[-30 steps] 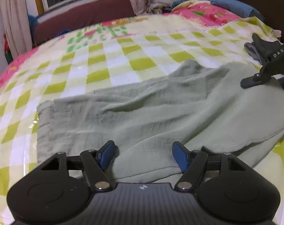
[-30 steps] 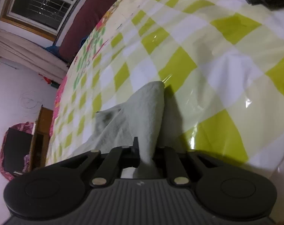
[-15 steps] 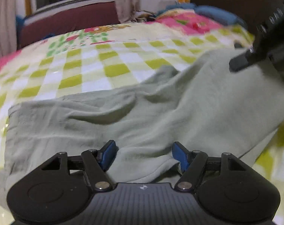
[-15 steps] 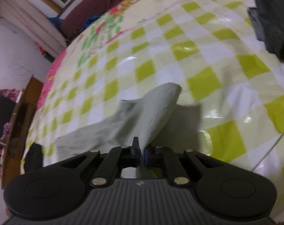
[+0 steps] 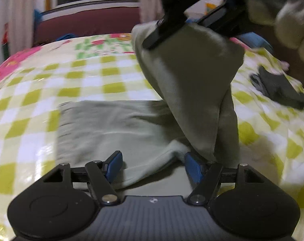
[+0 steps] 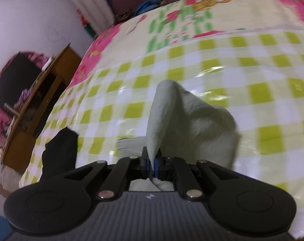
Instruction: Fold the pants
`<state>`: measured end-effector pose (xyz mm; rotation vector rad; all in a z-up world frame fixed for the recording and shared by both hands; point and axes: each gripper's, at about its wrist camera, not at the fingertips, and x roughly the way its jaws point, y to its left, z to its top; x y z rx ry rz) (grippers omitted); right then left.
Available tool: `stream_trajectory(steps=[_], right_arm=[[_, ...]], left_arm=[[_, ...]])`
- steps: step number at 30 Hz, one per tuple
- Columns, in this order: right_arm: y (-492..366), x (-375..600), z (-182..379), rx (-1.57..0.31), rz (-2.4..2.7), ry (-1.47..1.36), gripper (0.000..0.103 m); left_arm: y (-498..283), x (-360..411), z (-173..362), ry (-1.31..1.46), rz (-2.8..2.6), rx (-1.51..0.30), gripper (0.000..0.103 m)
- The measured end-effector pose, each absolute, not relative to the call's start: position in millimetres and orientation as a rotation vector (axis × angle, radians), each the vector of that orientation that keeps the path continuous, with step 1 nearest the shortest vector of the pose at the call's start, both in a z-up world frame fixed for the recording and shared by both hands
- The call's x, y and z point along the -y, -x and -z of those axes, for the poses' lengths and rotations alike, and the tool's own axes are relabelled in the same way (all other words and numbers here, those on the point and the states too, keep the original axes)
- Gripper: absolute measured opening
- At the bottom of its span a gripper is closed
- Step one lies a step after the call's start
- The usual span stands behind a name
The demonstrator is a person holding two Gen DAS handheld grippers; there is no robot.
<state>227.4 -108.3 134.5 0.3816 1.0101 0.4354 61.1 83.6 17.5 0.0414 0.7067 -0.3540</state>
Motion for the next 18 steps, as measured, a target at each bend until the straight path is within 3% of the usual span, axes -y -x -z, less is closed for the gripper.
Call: stream_trajectory(steps=[7,11,14,18], right_arm=[[-237,12,-99,-1.145,-0.439,-0.281,0.012],[-240,4,-89,-1.174,-0.429,-0.269,0.015],[-232,7,-94,-1.190,-0.473,-0.285,0.027],[-214,19,-114,-1.136,-0.513,-0.238,0.029]], left_arm=[[-62,-119,-6,0.031,0.317,-0.767,0.083],[-59,-131,-4,0.079,0.335,-0.754,0.083],[-61,-141,-5,0.143,0.348,-0.752,0.083],[-61,-155,-6,0.213,0.341,-0.743,0.083]])
